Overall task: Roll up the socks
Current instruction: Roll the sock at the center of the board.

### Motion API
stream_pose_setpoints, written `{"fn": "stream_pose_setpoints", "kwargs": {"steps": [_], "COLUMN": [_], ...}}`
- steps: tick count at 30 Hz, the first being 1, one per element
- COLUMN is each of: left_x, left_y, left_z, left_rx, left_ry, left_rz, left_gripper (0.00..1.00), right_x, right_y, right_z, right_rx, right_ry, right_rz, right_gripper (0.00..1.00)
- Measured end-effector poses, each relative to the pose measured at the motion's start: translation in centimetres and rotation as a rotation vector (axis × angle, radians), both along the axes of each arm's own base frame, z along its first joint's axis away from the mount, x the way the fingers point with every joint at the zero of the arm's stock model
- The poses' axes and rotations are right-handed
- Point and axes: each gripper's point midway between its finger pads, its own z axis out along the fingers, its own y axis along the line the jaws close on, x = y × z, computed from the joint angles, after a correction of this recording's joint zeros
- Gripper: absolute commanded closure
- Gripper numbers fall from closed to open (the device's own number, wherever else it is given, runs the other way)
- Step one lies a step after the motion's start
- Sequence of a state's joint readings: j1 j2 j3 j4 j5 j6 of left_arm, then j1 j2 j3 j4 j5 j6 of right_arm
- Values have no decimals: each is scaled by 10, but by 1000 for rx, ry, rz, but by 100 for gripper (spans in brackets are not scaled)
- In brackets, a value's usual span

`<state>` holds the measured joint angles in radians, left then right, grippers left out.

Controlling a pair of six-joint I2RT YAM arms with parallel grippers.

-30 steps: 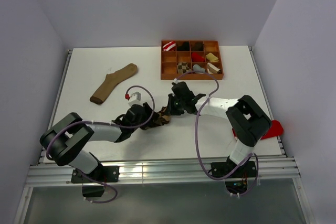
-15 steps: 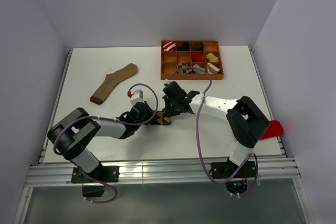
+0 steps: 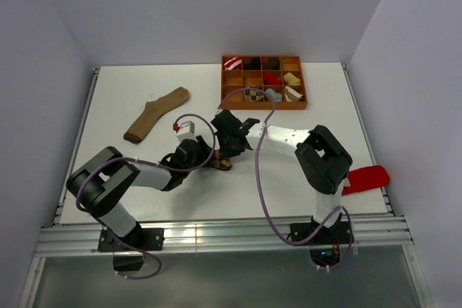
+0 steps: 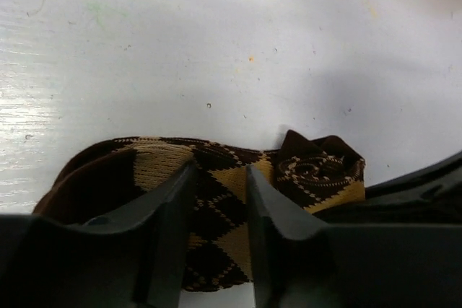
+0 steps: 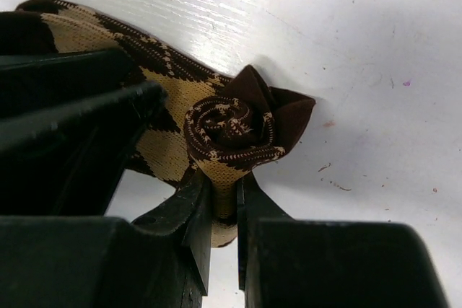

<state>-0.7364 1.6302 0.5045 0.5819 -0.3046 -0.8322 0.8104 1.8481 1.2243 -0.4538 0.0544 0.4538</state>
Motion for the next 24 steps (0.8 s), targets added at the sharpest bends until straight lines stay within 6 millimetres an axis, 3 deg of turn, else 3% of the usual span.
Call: {"fn": "stream_pose_setpoints", "kwargs": {"steps": [3, 10, 16, 24], "left_x": [-4, -30, -57, -64], "left_y": [3, 21, 7, 35], "left_z": [4, 17, 46, 37], "left_rx": [-14, 2, -35, -27], "left_ry": [-22, -52, -118, -98], "left_rz": [-8, -9, -48, 62], "left_gripper": [49, 46, 48, 47], "right_x": [2, 1, -4, -17], "right_y": [3, 3, -1, 0], "right_z": [0, 1, 0, 13], "right_rx": [-19, -42, -23, 54], "right_ry": [6, 44, 95, 160], "right_rz": [-9, -69, -127, -135], "right_gripper": [100, 100, 100, 100]}}
